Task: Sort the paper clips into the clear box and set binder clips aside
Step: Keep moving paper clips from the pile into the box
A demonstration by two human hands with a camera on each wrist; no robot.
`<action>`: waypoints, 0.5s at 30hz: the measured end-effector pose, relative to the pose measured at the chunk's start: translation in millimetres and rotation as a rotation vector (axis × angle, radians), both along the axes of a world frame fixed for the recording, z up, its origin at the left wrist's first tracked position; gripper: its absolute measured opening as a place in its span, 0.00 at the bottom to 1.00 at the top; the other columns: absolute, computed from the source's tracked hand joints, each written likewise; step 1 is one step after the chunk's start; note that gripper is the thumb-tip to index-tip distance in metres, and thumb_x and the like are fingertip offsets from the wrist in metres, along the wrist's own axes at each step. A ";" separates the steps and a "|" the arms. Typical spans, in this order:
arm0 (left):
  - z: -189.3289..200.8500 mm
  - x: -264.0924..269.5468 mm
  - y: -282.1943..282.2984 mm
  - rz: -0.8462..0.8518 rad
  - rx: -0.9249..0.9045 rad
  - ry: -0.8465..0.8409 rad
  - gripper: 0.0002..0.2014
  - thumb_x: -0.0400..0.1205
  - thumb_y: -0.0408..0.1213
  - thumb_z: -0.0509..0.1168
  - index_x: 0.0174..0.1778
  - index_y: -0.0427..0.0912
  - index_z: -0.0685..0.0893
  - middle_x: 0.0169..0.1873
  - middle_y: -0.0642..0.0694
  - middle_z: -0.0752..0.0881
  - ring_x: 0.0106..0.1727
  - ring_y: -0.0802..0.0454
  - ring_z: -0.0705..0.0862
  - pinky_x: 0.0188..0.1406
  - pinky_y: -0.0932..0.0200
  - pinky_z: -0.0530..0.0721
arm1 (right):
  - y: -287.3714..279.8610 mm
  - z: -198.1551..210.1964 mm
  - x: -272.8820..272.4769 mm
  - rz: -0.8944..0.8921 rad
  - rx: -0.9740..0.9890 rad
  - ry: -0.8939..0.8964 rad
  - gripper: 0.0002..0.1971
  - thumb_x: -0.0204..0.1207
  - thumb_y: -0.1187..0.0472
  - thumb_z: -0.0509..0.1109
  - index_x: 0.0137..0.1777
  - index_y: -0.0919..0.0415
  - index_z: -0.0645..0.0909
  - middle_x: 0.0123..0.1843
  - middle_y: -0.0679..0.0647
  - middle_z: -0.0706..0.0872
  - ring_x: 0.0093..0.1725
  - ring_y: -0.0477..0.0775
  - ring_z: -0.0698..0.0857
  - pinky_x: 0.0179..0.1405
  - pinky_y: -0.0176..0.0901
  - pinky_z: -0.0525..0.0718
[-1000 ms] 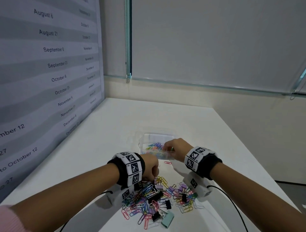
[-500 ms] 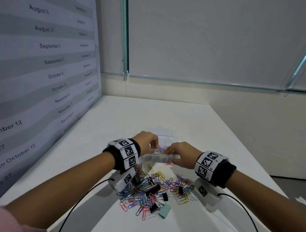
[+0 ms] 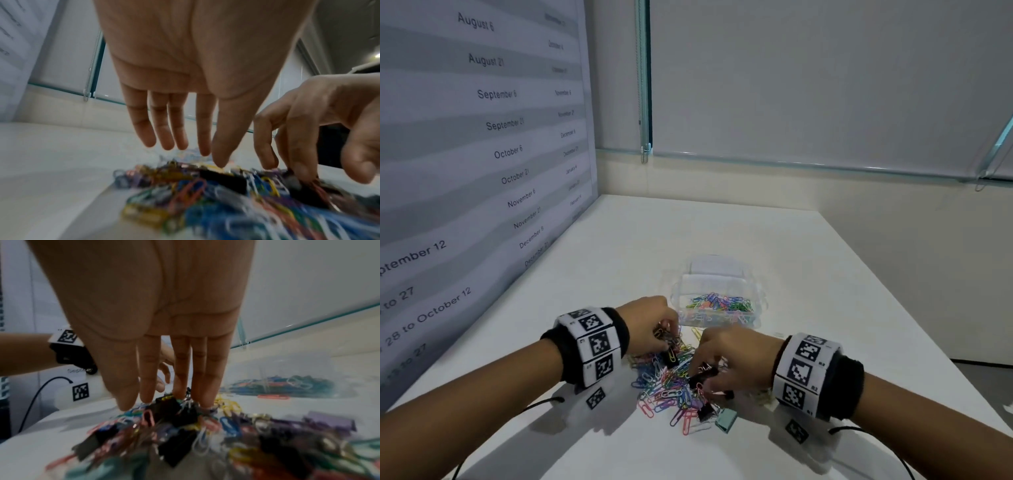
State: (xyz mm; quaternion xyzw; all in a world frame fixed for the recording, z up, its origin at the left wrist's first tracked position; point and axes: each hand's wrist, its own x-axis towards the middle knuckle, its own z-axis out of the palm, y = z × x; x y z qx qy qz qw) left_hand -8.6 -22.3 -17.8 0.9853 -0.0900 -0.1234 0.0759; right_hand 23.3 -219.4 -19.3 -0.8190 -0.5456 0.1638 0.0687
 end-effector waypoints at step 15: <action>-30.1 -24.9 -27.2 -0.132 0.102 0.200 0.35 0.82 0.56 0.58 0.81 0.63 0.46 0.83 0.46 0.37 0.83 0.39 0.34 0.83 0.37 0.46 | -26.5 3.8 17.6 -0.213 -0.115 -0.129 0.12 0.73 0.60 0.70 0.56 0.58 0.83 0.58 0.56 0.80 0.57 0.57 0.80 0.50 0.40 0.74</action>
